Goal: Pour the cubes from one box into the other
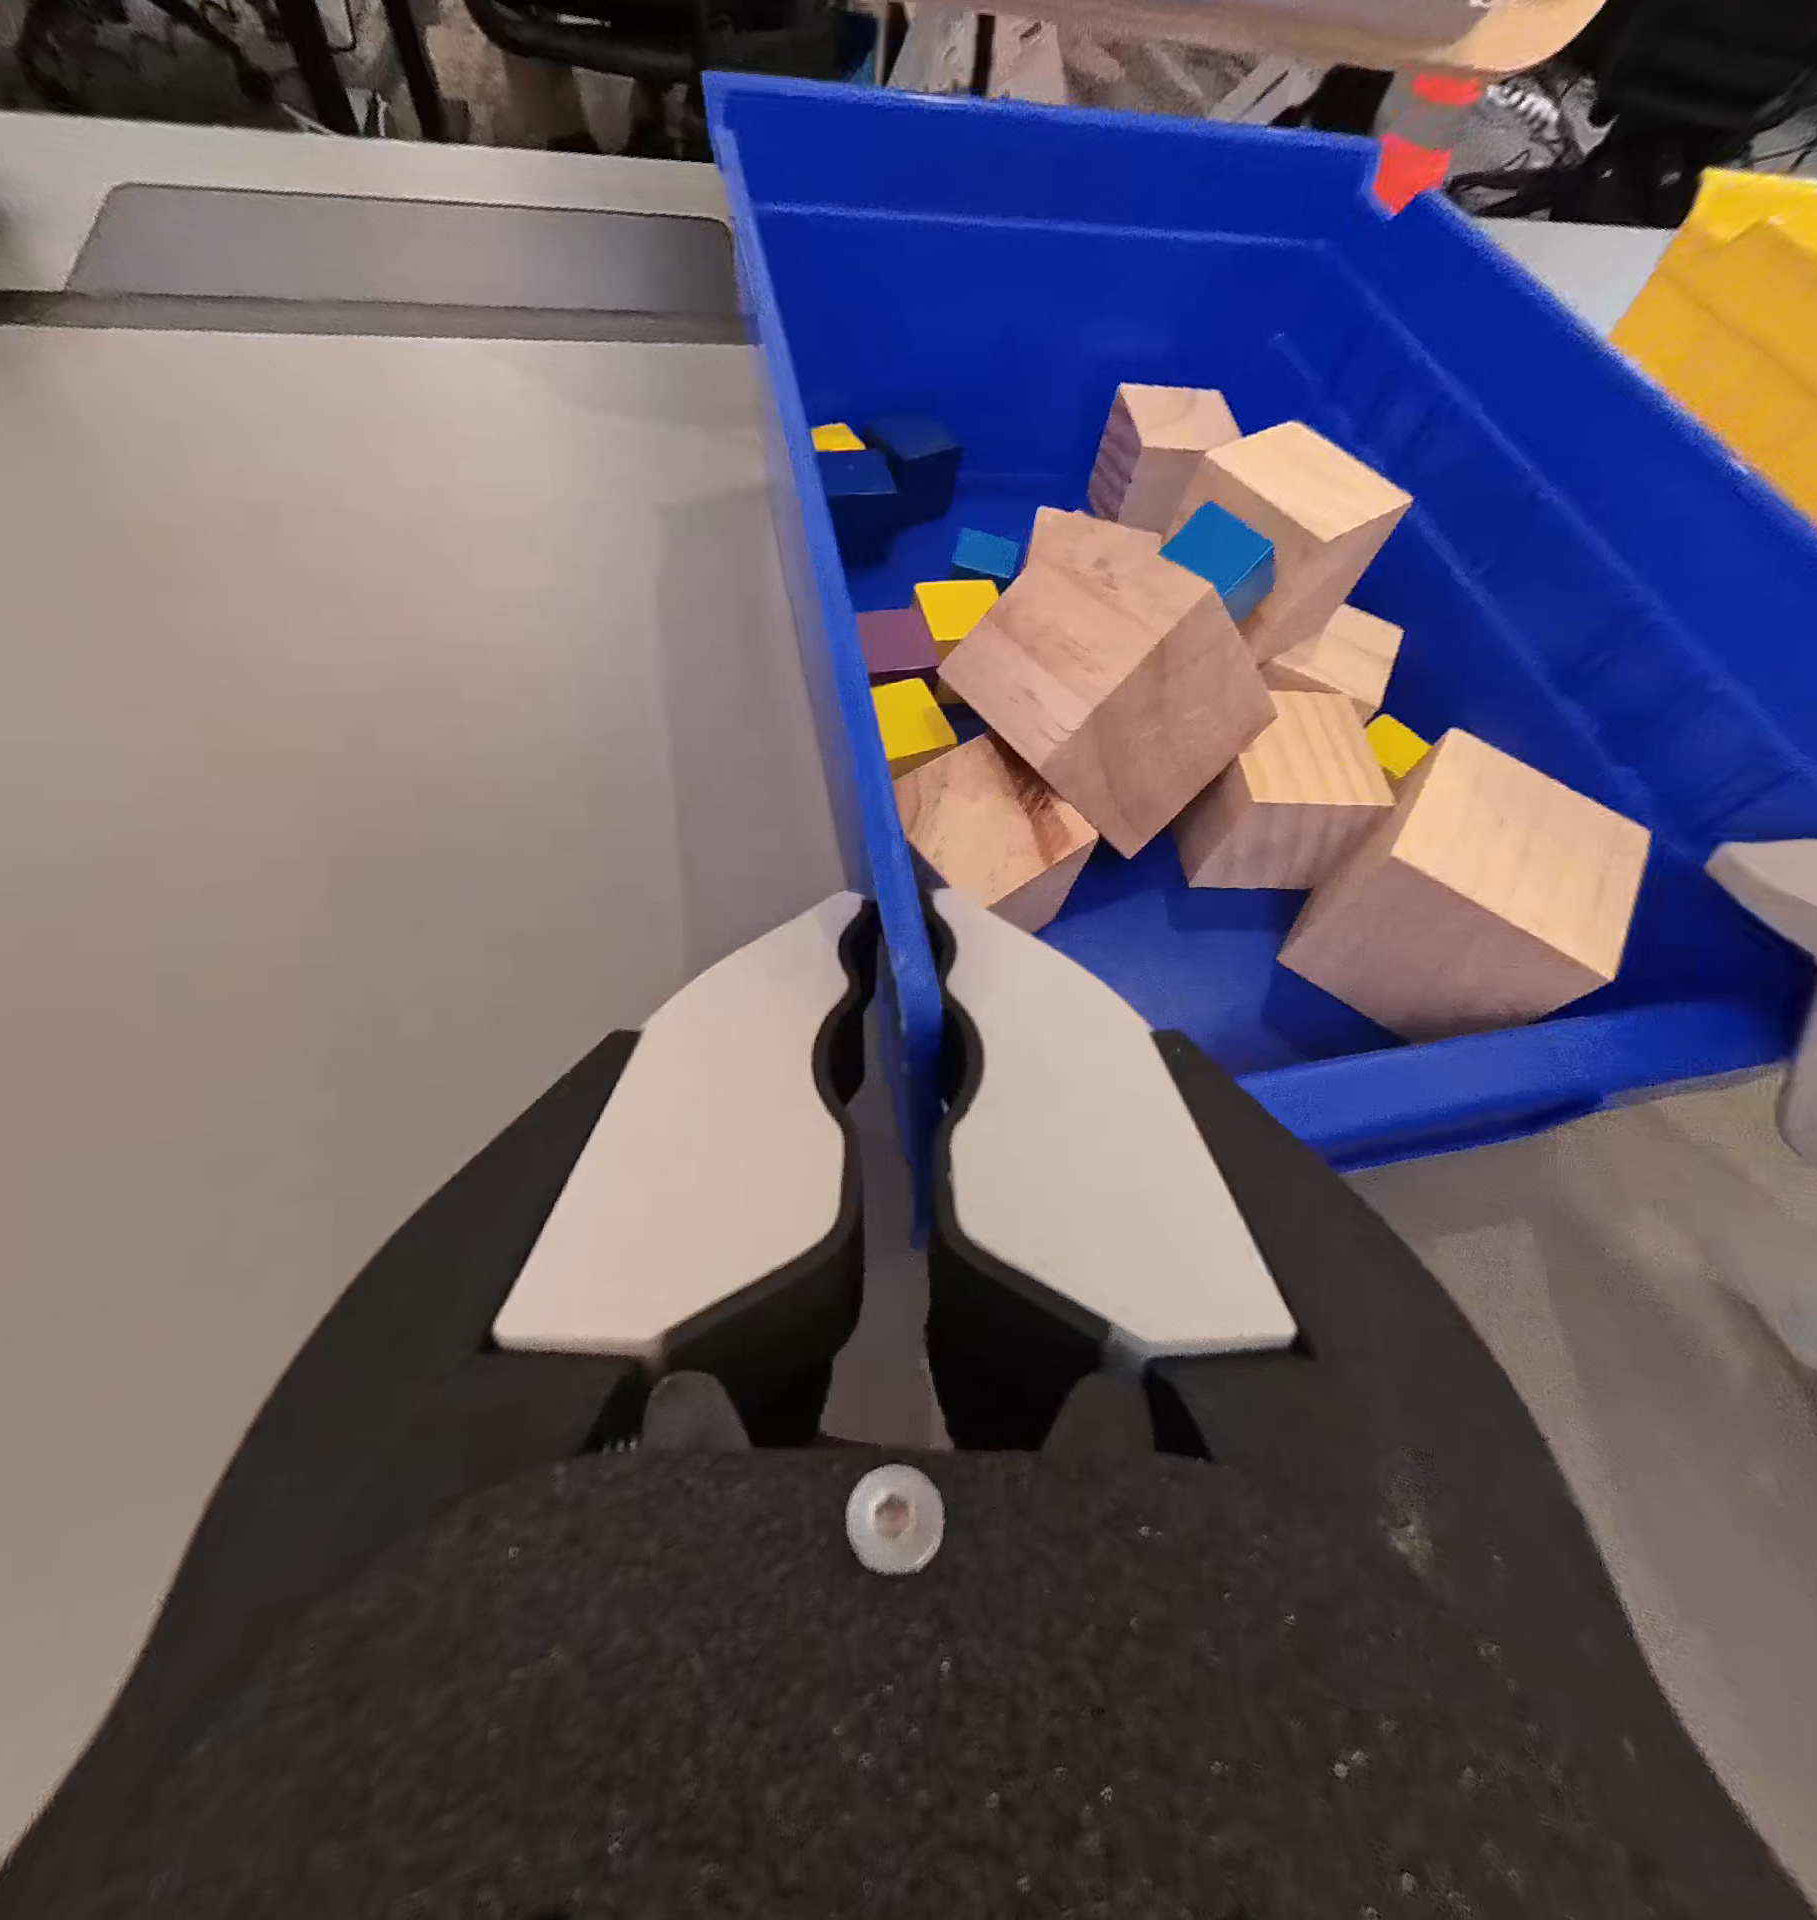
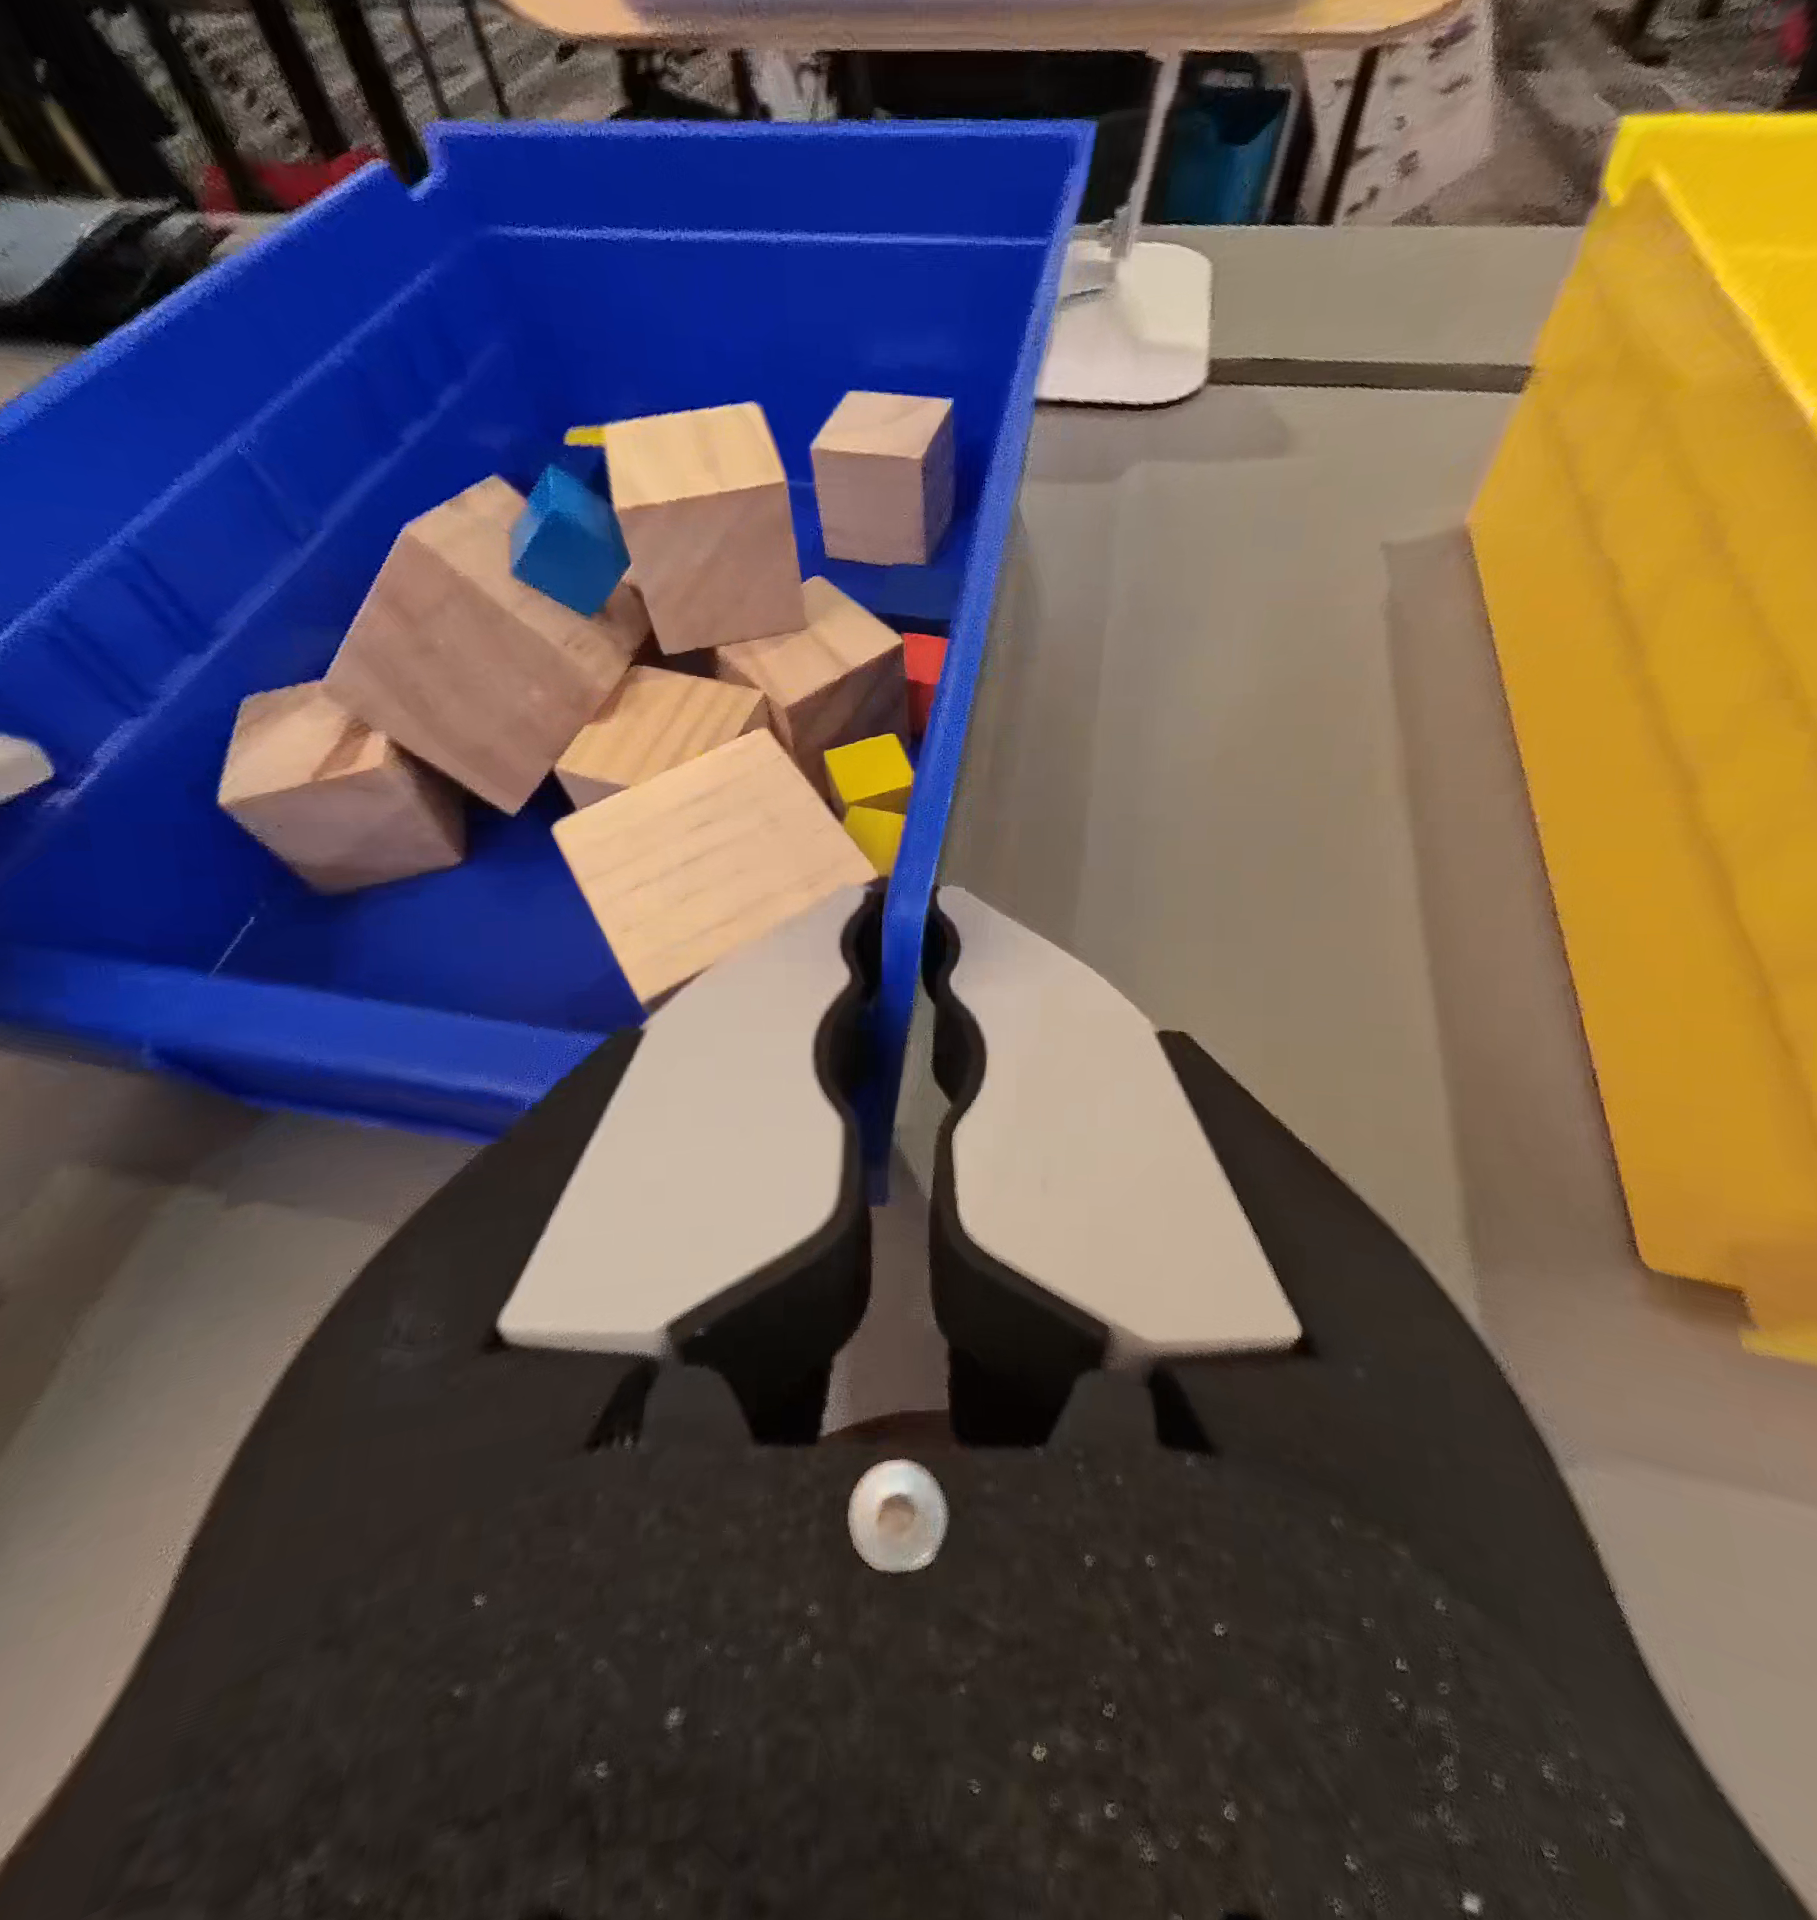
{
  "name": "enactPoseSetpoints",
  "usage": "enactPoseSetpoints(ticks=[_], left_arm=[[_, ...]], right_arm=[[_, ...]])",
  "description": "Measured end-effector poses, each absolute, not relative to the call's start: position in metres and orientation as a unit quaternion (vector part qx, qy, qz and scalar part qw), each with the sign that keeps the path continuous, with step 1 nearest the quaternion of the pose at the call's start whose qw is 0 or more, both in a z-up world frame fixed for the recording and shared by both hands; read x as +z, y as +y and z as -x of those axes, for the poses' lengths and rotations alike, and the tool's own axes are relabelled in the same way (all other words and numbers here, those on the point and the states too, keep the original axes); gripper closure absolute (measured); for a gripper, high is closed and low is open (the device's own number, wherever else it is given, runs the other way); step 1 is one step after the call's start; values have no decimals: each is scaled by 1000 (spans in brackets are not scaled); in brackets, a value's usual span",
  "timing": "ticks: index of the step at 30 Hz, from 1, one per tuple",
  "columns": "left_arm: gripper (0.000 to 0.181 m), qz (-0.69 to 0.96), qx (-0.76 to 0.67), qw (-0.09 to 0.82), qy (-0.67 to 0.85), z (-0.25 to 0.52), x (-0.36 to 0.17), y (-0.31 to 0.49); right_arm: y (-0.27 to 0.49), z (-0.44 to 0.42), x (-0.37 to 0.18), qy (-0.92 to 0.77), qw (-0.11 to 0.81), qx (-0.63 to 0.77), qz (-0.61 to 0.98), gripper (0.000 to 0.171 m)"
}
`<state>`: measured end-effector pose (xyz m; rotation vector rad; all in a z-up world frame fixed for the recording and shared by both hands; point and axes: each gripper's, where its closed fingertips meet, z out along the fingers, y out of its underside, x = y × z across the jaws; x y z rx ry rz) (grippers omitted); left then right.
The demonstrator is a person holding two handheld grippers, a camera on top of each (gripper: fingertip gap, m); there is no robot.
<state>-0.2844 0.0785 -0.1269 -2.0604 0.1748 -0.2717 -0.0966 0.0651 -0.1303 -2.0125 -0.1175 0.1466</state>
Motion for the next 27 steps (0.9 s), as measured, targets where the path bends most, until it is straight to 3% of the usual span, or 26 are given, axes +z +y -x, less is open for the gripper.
enactPoseSetpoints(ticks=[6,12,19,27], left_arm=[[178,854,-95,508,63,315,-113,83],[178,835,-42,547,50,416,-80,75],[178,843,-54,535,9,517,-98,68],[178,852,-46,522,17,538,-123,80]], right_arm=[[65,125,-109,-19,546,24,837,168],[74,226,-87,-51,571,54,817,168],[77,327,-100,-88,557,75,823,168],[79,348,-128,-91,552,72,826,166]])
